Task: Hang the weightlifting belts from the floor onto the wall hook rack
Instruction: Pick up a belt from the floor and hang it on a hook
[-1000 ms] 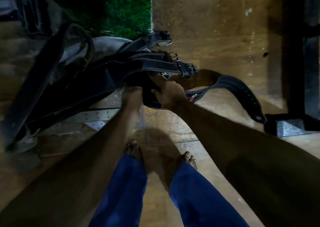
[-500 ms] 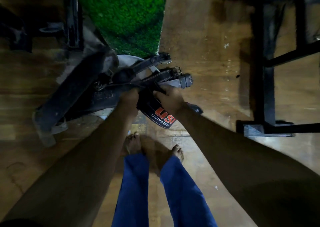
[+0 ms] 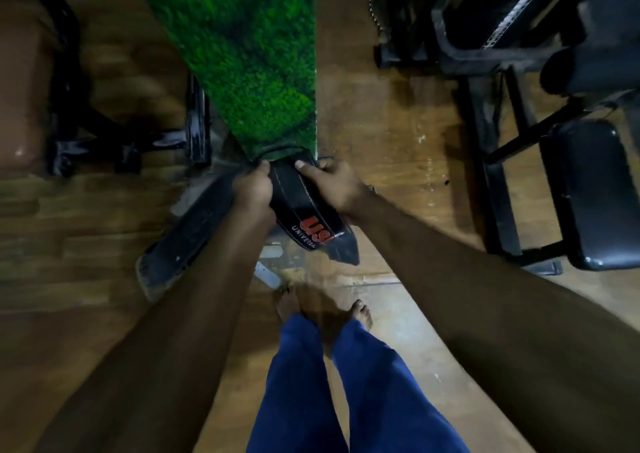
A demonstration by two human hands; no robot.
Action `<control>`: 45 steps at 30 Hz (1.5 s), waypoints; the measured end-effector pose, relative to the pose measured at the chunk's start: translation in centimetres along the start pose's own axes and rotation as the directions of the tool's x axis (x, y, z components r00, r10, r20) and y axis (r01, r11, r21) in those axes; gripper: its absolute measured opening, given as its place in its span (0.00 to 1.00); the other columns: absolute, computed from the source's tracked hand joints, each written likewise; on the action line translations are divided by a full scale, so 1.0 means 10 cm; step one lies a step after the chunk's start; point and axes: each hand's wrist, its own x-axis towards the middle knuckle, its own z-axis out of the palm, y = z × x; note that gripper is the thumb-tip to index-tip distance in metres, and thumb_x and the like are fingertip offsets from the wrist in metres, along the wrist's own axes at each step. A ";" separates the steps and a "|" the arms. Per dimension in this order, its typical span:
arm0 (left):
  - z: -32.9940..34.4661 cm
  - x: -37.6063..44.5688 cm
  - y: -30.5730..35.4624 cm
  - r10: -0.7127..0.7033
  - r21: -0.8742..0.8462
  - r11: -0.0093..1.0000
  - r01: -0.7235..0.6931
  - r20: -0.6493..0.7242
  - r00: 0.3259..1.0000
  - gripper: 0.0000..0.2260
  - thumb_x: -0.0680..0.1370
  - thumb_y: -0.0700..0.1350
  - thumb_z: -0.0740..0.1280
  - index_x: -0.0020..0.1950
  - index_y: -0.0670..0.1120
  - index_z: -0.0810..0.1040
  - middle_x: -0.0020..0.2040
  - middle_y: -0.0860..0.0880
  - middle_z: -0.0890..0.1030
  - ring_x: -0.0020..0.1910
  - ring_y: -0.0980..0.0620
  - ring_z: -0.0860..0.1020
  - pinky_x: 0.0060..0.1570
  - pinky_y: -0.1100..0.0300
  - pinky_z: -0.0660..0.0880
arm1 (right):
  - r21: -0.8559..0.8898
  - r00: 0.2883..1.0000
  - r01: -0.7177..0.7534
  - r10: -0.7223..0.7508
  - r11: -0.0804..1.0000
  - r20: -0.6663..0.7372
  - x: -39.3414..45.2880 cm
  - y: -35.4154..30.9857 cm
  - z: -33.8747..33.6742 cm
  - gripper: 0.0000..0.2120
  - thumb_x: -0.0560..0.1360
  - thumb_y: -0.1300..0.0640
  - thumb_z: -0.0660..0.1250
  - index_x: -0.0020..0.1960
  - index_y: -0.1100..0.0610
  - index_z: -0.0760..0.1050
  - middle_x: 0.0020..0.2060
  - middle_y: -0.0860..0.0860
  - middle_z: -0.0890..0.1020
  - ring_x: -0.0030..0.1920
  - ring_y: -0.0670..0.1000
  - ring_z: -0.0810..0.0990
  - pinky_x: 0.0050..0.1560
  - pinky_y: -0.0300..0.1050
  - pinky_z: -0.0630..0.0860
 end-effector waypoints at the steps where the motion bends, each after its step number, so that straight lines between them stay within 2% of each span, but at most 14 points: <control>1: -0.06 -0.13 0.12 0.048 0.028 0.998 -0.048 0.001 0.999 0.15 0.80 0.50 0.67 0.62 0.43 0.79 0.54 0.43 0.84 0.50 0.41 0.83 0.44 0.51 0.80 | 0.019 1.000 0.012 -0.012 1.000 0.004 -0.10 -0.12 0.00 0.21 0.74 0.42 0.72 0.34 0.58 0.76 0.34 0.54 0.84 0.38 0.56 0.84 0.42 0.49 0.79; 3: -0.14 -0.37 0.34 0.175 0.051 0.983 -0.176 0.016 0.984 0.10 0.82 0.46 0.66 0.61 0.44 0.79 0.52 0.44 0.83 0.49 0.44 0.83 0.51 0.50 0.80 | 0.056 0.999 0.051 -0.051 0.997 -0.002 -0.24 -0.39 -0.02 0.22 0.73 0.42 0.72 0.36 0.61 0.76 0.35 0.59 0.83 0.36 0.58 0.83 0.39 0.52 0.79; 6: -0.22 -0.67 0.51 0.329 0.041 0.942 -0.333 0.091 0.940 0.05 0.81 0.42 0.66 0.54 0.49 0.80 0.59 0.43 0.82 0.60 0.42 0.80 0.64 0.43 0.76 | 0.110 0.997 0.069 -0.066 0.992 -0.026 -0.50 -0.72 -0.11 0.19 0.76 0.47 0.72 0.34 0.53 0.69 0.31 0.55 0.72 0.28 0.51 0.70 0.29 0.41 0.65; 11: -0.36 -1.28 0.87 0.381 -0.017 0.924 -0.381 0.096 0.920 0.07 0.78 0.40 0.66 0.55 0.46 0.76 0.51 0.43 0.82 0.47 0.43 0.81 0.45 0.53 0.80 | 0.227 0.989 0.131 -0.143 0.965 0.040 -0.91 -1.01 -0.21 0.16 0.77 0.50 0.71 0.36 0.53 0.70 0.32 0.57 0.71 0.26 0.50 0.68 0.23 0.37 0.63; 14: -0.46 -1.46 1.16 0.238 -0.085 0.970 -0.229 0.126 0.963 0.08 0.78 0.45 0.69 0.51 0.41 0.80 0.47 0.37 0.85 0.42 0.39 0.85 0.44 0.42 0.83 | 0.298 0.958 0.235 -0.273 0.925 0.092 -1.12 -1.18 -0.10 0.20 0.78 0.52 0.70 0.33 0.51 0.64 0.30 0.54 0.68 0.29 0.50 0.66 0.30 0.44 0.60; 18: -0.65 -1.55 1.54 0.098 0.051 0.992 -0.113 0.234 0.967 0.08 0.81 0.45 0.67 0.49 0.41 0.80 0.34 0.42 0.85 0.29 0.46 0.84 0.26 0.53 0.80 | 0.303 0.940 0.275 -0.321 0.912 0.112 -1.37 -1.38 0.01 0.16 0.77 0.50 0.70 0.36 0.52 0.66 0.35 0.58 0.68 0.33 0.51 0.67 0.32 0.44 0.61; 21: -0.82 -1.58 1.75 0.202 0.084 0.969 -0.232 0.273 0.941 0.12 0.79 0.44 0.70 0.58 0.39 0.80 0.48 0.38 0.85 0.42 0.42 0.85 0.36 0.46 0.83 | 0.242 0.977 0.173 -0.197 0.955 0.079 -1.53 -1.55 0.06 0.17 0.77 0.41 0.69 0.44 0.55 0.75 0.35 0.57 0.78 0.31 0.52 0.76 0.31 0.40 0.71; 24: -1.02 -1.63 1.83 0.392 0.007 0.910 -0.414 0.309 0.867 0.07 0.79 0.43 0.70 0.54 0.42 0.80 0.50 0.38 0.84 0.44 0.41 0.84 0.47 0.45 0.82 | 0.345 0.998 -0.006 -0.014 0.938 0.053 -1.50 -1.68 0.25 0.21 0.74 0.36 0.69 0.43 0.54 0.77 0.30 0.51 0.79 0.26 0.48 0.77 0.28 0.38 0.72; 27: -1.25 -1.63 1.86 0.502 -0.070 0.854 -0.516 0.373 0.780 0.03 0.81 0.41 0.67 0.51 0.46 0.80 0.47 0.44 0.85 0.43 0.48 0.83 0.48 0.52 0.80 | 0.456 0.998 -0.025 -0.001 0.890 0.056 -1.47 -1.90 0.56 0.14 0.76 0.43 0.70 0.50 0.54 0.78 0.35 0.51 0.81 0.29 0.48 0.79 0.28 0.39 0.75; 30: -1.46 -1.51 1.97 0.494 -0.102 0.860 -0.500 0.412 0.766 0.09 0.81 0.42 0.67 0.60 0.44 0.79 0.54 0.43 0.85 0.49 0.48 0.83 0.50 0.53 0.81 | 0.517 0.994 0.101 -0.102 0.850 -0.026 -1.49 -2.15 0.74 0.12 0.77 0.52 0.71 0.56 0.59 0.80 0.43 0.55 0.86 0.36 0.52 0.84 0.40 0.44 0.81; 32: -1.55 -1.47 2.10 0.438 -0.068 0.888 -0.454 0.423 0.793 0.09 0.80 0.45 0.69 0.59 0.45 0.79 0.56 0.42 0.84 0.52 0.46 0.83 0.52 0.51 0.80 | 0.467 0.980 0.198 -0.184 0.862 -0.077 -1.51 -2.26 0.79 0.07 0.77 0.56 0.72 0.47 0.59 0.80 0.36 0.53 0.85 0.32 0.50 0.83 0.35 0.41 0.80; 35: -1.58 -1.53 2.36 0.392 -0.002 0.898 -0.441 0.459 0.797 0.08 0.80 0.49 0.68 0.54 0.46 0.80 0.51 0.44 0.85 0.45 0.48 0.85 0.42 0.55 0.82 | 0.379 0.955 0.294 -0.282 0.877 -0.089 -1.53 -2.38 0.84 0.16 0.79 0.57 0.70 0.34 0.55 0.71 0.27 0.48 0.80 0.27 0.46 0.77 0.31 0.38 0.75; 40: -1.47 -1.84 2.73 0.612 -0.144 0.762 -0.632 0.480 0.628 0.06 0.83 0.44 0.63 0.56 0.46 0.78 0.50 0.46 0.83 0.48 0.51 0.82 0.44 0.56 0.81 | 0.353 0.887 0.461 -0.434 0.814 -0.158 -1.74 -2.80 0.82 0.16 0.80 0.55 0.68 0.34 0.53 0.73 0.35 0.51 0.82 0.34 0.49 0.79 0.36 0.42 0.76; 45: -1.35 -2.31 2.98 0.741 -0.265 0.626 -0.733 0.496 0.454 0.06 0.84 0.43 0.62 0.58 0.45 0.77 0.54 0.44 0.84 0.53 0.49 0.82 0.56 0.49 0.81 | 0.389 0.802 0.593 -0.560 0.705 -0.208 -1.94 -3.26 0.64 0.11 0.78 0.56 0.71 0.52 0.65 0.81 0.51 0.62 0.86 0.54 0.62 0.85 0.60 0.59 0.80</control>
